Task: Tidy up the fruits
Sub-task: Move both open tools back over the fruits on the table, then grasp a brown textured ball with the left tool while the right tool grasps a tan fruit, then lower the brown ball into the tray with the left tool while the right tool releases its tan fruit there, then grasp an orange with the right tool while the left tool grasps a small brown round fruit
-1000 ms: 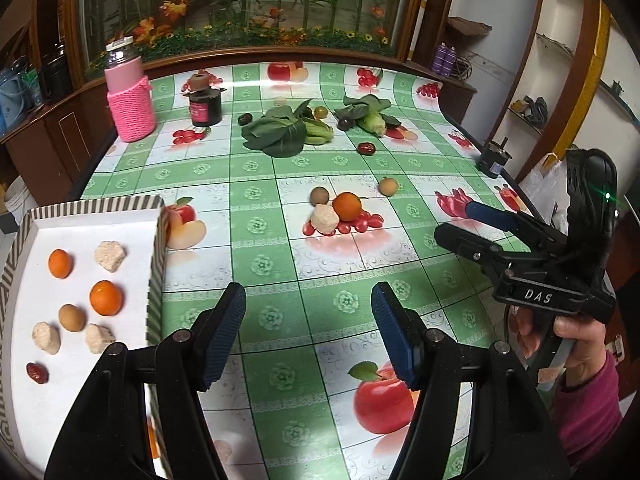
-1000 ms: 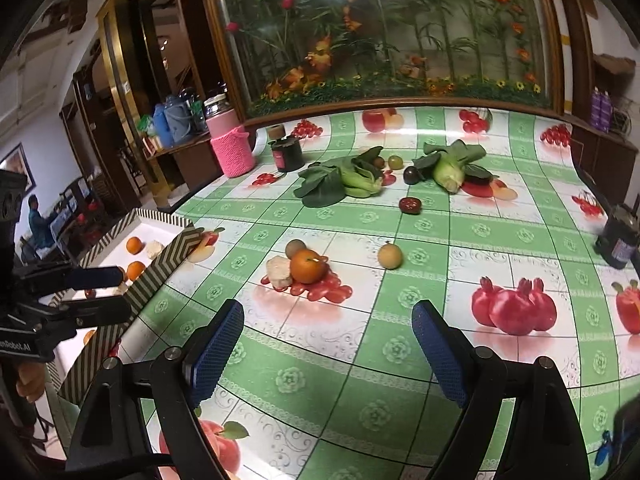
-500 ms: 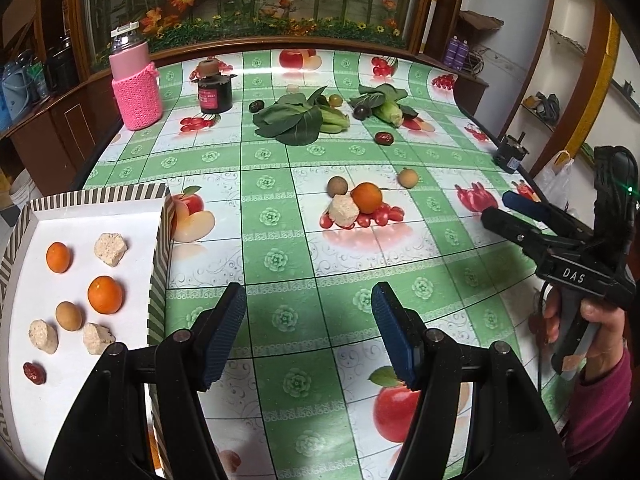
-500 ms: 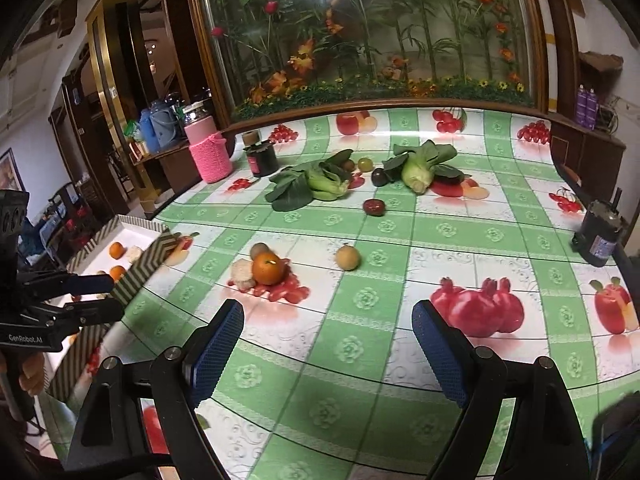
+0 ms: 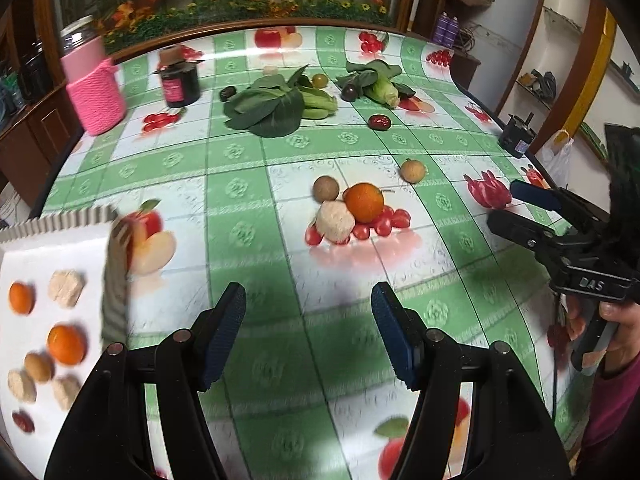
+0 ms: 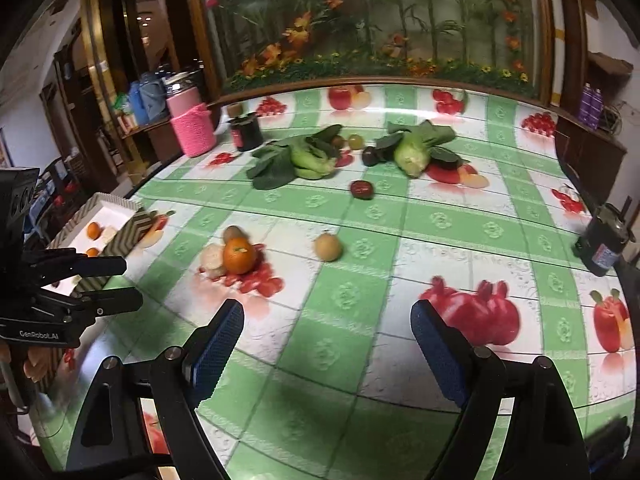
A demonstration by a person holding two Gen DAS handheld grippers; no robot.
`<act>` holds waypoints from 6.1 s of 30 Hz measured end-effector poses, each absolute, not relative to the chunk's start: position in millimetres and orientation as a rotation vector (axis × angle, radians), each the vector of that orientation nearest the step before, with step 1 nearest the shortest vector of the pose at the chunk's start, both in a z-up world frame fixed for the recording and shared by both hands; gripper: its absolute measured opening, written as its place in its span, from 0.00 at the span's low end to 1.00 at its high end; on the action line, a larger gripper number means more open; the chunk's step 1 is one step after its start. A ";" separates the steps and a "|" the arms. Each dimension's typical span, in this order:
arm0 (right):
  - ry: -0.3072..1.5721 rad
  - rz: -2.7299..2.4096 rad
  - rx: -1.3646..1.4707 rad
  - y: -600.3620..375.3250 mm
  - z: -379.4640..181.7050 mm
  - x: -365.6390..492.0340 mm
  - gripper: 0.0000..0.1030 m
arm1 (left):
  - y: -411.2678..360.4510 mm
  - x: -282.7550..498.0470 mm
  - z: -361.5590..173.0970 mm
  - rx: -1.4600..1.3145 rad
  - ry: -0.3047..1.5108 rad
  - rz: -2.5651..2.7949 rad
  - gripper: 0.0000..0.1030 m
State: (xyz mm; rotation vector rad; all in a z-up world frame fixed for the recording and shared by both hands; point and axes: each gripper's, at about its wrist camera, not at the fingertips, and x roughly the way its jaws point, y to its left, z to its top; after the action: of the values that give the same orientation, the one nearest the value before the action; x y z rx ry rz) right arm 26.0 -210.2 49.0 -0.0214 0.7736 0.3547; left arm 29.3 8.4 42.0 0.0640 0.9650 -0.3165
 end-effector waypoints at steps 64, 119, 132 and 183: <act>0.795 0.524 -0.157 -140.0 57.0 4.7 0.23 | 65.5 -11.8 67.0 -0.013 0.905 -0.321 0.26; 0.847 1.020 -0.456 142.1 12.9 -44.9 0.24 | 239.1 -79.7 18.6 -0.108 0.969 0.152 0.27; 0.783 1.017 -0.364 108.5 40.4 -46.3 0.49 | 234.9 -86.1 29.9 -0.089 0.914 0.192 0.60; 0.863 0.502 -0.180 -100.7 14.5 93.1 0.31 | 48.7 32.6 58.2 0.012 0.903 -0.203 0.66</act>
State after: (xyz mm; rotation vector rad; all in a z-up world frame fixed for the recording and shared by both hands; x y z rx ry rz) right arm 93.1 -100.7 14.5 -0.1798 0.8626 0.5021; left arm 32.6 48.7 58.2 0.0120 0.9029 -0.2030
